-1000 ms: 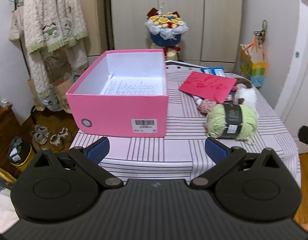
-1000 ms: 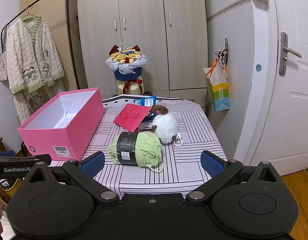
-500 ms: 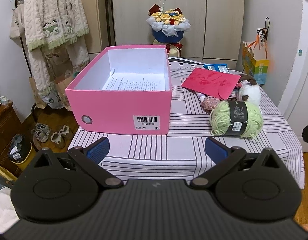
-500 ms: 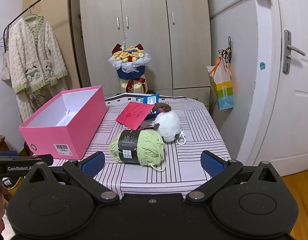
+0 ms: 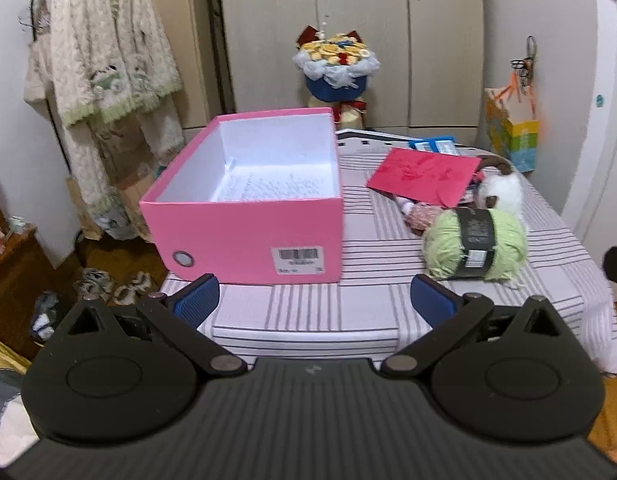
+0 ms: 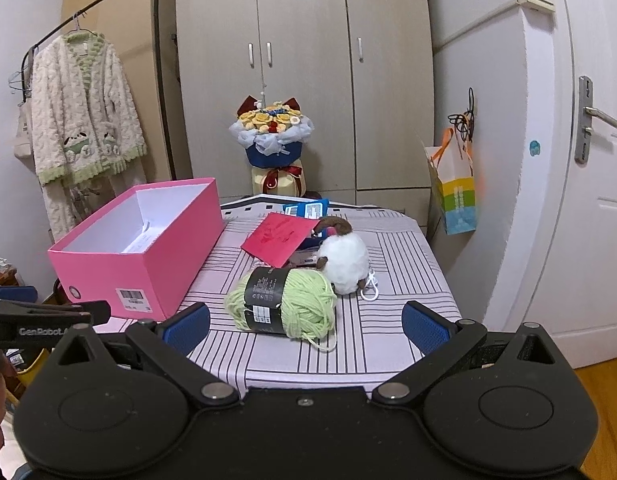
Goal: Organize soft objects
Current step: 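Reach the right gripper to the green yarn ball and close on it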
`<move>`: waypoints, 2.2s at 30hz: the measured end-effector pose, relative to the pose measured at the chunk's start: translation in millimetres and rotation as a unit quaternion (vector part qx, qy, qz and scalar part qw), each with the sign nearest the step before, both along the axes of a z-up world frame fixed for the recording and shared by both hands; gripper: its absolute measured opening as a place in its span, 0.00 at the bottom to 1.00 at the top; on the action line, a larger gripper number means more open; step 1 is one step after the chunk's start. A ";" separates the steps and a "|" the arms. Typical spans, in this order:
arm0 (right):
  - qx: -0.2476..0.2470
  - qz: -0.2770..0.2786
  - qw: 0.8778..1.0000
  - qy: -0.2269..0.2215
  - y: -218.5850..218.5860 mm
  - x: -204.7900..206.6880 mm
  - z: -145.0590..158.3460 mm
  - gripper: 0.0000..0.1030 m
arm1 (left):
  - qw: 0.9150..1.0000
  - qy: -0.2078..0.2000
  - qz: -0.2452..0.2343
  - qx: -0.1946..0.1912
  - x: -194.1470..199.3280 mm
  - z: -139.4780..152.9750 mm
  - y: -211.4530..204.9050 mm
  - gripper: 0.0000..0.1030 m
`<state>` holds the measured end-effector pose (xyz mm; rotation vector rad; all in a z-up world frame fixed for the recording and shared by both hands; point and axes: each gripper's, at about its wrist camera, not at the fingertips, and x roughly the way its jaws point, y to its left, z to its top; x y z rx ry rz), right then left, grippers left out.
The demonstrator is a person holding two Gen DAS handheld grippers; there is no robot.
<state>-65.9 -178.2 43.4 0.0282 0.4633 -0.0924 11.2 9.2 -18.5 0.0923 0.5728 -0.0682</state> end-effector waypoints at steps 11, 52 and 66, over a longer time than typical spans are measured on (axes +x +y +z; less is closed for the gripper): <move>-0.012 0.013 1.000 -0.025 -10.9 11.6 -19.1 1.00 | 0.997 -0.031 -0.053 -0.040 10.4 -8.6 -2.4 1.00; -0.039 0.111 0.993 0.002 -27.0 142.1 -142.9 0.95 | 0.961 0.056 -0.236 -0.130 119.3 -82.4 -98.0 0.59; -0.007 0.122 0.992 -0.007 -19.3 117.3 -118.6 0.91 | 0.948 0.059 -0.277 -0.149 100.0 -62.9 -86.3 0.62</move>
